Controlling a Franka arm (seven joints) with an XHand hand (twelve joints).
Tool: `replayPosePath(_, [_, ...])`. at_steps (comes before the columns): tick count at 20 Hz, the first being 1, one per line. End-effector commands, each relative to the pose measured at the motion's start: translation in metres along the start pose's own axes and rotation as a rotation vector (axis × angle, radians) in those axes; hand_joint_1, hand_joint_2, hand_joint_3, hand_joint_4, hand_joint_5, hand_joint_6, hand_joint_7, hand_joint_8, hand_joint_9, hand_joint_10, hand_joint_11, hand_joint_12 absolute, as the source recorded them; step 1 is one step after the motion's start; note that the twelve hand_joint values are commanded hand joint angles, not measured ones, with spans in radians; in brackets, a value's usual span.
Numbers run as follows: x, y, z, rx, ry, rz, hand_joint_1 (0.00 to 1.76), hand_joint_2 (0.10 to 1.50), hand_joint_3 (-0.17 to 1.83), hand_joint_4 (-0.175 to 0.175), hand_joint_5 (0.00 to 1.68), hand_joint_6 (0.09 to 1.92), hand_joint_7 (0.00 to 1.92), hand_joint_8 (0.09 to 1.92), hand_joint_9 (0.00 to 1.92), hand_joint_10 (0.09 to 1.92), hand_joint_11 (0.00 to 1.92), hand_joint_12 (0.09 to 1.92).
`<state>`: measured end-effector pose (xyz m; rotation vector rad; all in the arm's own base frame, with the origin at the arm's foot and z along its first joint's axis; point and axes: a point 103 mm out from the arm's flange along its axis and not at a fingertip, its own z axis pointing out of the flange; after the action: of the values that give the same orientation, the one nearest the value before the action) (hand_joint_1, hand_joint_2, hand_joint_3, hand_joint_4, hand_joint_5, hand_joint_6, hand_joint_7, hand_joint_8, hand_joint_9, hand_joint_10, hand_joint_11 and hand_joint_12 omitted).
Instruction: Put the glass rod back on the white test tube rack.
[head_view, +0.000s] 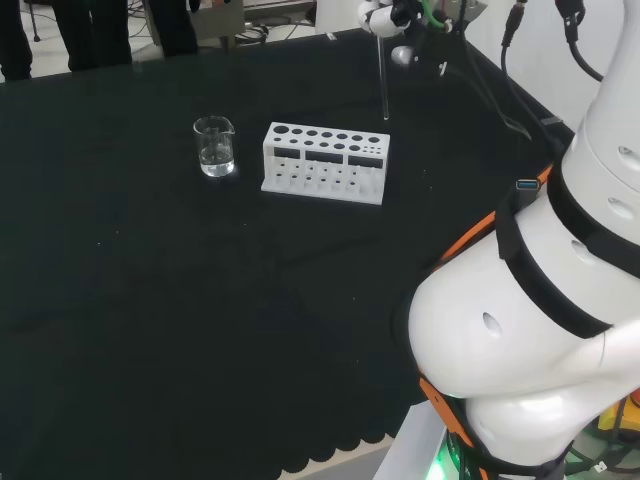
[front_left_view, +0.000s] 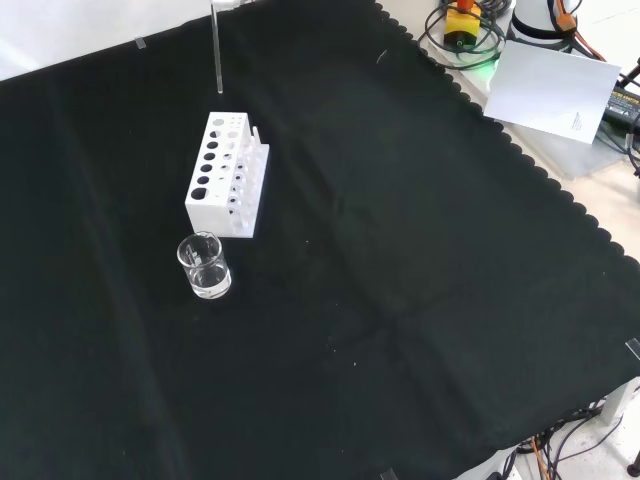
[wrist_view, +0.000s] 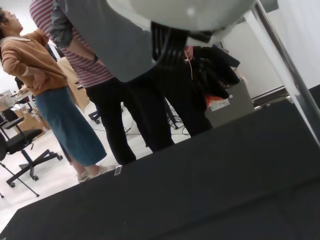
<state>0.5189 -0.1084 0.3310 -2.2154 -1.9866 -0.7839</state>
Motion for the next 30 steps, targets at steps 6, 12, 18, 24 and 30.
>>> replayPosePath(6, [0.007,0.002,0.01,0.017,0.006,-0.01,1.3,0.64,0.87,-0.175,1.05,0.91,1.15,1.24,1.58,0.91,1.63,0.79])
replayPosePath(12, [0.009,0.001,0.021,0.03,0.013,-0.011,1.3,0.64,0.87,-0.175,1.05,0.91,1.15,1.24,1.58,0.91,1.63,0.79])
replayPosePath(18, [0.008,0.002,0.026,0.04,0.018,-0.007,1.3,0.64,0.87,-0.175,1.05,0.91,1.15,1.24,1.58,0.91,1.63,0.79])
replayPosePath(24, [0.006,0.002,0.031,0.045,0.022,0.003,1.3,0.64,0.87,-0.175,1.05,0.91,1.15,1.24,1.58,0.91,1.63,0.79])
replayPosePath(30, [-0.001,0.003,0.041,0.053,0.027,0.012,1.3,0.64,0.87,-0.175,1.05,0.91,1.15,1.24,1.58,0.91,1.63,0.79])
